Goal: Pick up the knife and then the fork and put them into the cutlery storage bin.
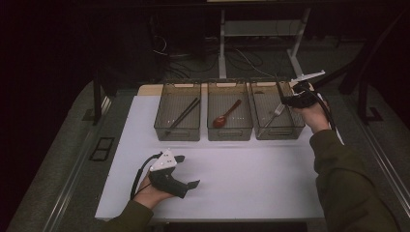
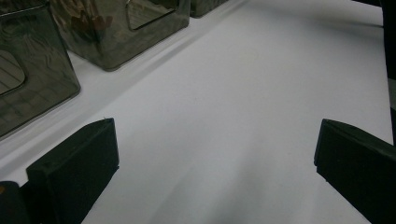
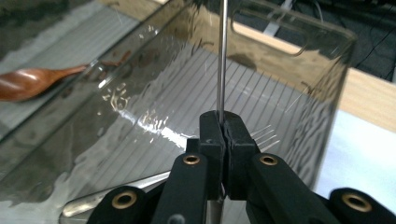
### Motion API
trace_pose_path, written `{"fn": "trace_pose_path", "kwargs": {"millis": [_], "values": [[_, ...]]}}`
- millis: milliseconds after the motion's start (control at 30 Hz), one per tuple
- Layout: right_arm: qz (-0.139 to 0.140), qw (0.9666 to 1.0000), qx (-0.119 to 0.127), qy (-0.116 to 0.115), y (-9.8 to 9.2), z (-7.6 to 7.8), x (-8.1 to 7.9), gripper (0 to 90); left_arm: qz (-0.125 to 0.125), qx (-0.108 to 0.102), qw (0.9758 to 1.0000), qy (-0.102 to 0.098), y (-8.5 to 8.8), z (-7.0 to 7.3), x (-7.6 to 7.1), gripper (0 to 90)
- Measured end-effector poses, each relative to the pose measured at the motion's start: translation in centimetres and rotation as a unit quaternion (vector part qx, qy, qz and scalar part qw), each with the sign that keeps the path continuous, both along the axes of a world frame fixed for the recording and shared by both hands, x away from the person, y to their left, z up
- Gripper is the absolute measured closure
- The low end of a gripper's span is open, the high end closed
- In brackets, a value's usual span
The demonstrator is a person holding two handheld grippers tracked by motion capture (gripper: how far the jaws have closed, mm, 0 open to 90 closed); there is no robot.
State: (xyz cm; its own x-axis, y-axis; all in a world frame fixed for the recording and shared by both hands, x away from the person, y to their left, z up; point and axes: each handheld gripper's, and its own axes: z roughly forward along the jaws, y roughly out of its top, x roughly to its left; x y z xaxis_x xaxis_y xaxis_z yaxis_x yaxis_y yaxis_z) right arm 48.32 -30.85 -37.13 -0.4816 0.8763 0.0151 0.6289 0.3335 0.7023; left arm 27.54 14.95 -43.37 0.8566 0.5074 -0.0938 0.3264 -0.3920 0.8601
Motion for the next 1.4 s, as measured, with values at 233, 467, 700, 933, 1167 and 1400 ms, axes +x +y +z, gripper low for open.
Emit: {"fn": "trace_pose_path", "kwargs": {"millis": [233,467,700,933,1167,1400], "values": [[-0.011,0.9997,0.02,0.01,0.3,-1.0,0.4,69.5,-0.002,-0.003,1.0,0.003,0.0,0.0,0.0,0.0],[-0.009,0.9991,0.041,0.004,0.2,-0.7,-0.3,47.1,-0.004,-0.002,1.0,0.007,0.0,-0.1,0.1,0.0],[-0.004,0.9975,0.067,-0.02,0.0,-0.4,-1.9,36.2,-0.006,-0.003,0.9999,0.014,-0.1,-0.2,0.1,0.0],[0.004,0.9942,0.096,-0.049,-0.3,-0.3,-4.3,30.6,-0.009,-0.002,0.9999,0.014,0.0,-0.2,0.0,0.0],[0.012,0.9929,0.086,-0.081,0.3,-0.3,-7.3,24.4,-0.012,-0.002,0.9998,0.013,0.0,-0.2,-0.1,0.0],[0.04,0.9903,0.091,-0.097,1.2,-0.6,-10.4,20.0,-0.01,-0.005,0.9999,0.011,0.0,-0.2,-0.2,0.0]]}}
